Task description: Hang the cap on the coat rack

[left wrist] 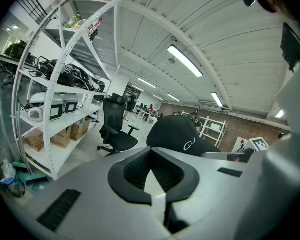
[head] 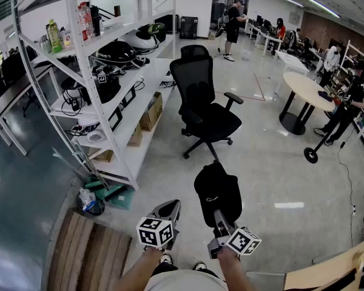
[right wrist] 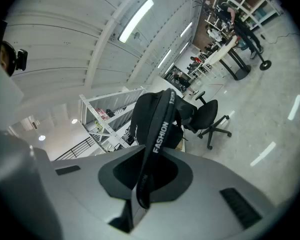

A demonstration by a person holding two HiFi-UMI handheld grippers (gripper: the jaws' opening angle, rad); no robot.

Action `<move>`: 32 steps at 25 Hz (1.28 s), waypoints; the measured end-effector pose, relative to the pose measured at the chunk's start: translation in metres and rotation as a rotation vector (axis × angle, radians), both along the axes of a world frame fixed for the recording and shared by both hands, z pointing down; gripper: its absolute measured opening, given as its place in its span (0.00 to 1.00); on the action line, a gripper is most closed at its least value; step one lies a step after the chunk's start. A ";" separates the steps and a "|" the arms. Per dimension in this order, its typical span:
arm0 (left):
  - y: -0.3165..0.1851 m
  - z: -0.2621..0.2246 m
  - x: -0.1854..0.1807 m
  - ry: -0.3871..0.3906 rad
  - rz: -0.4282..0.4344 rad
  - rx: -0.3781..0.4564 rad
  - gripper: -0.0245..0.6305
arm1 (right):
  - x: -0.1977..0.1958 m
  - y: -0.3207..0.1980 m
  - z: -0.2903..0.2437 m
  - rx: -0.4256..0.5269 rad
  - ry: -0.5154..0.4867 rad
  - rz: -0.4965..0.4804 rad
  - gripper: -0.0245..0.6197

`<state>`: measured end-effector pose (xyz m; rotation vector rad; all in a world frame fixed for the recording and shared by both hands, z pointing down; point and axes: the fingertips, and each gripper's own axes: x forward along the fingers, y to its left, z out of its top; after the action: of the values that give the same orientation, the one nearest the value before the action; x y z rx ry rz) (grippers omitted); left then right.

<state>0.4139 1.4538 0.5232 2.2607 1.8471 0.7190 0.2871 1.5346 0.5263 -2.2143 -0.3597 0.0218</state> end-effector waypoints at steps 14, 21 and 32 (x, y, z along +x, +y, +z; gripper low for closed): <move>0.002 0.003 -0.004 -0.002 -0.004 0.001 0.04 | -0.005 0.003 0.002 0.013 0.013 0.009 0.07; 0.001 0.002 -0.004 -0.002 -0.013 0.002 0.04 | -0.008 0.007 0.004 0.044 0.027 0.017 0.07; -0.007 0.004 -0.004 -0.002 -0.068 0.004 0.04 | -0.001 0.008 0.009 0.053 0.022 -0.040 0.07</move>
<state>0.4102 1.4473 0.5272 2.3117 1.7594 0.7142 0.2860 1.5429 0.5357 -2.1669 -0.3010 0.0147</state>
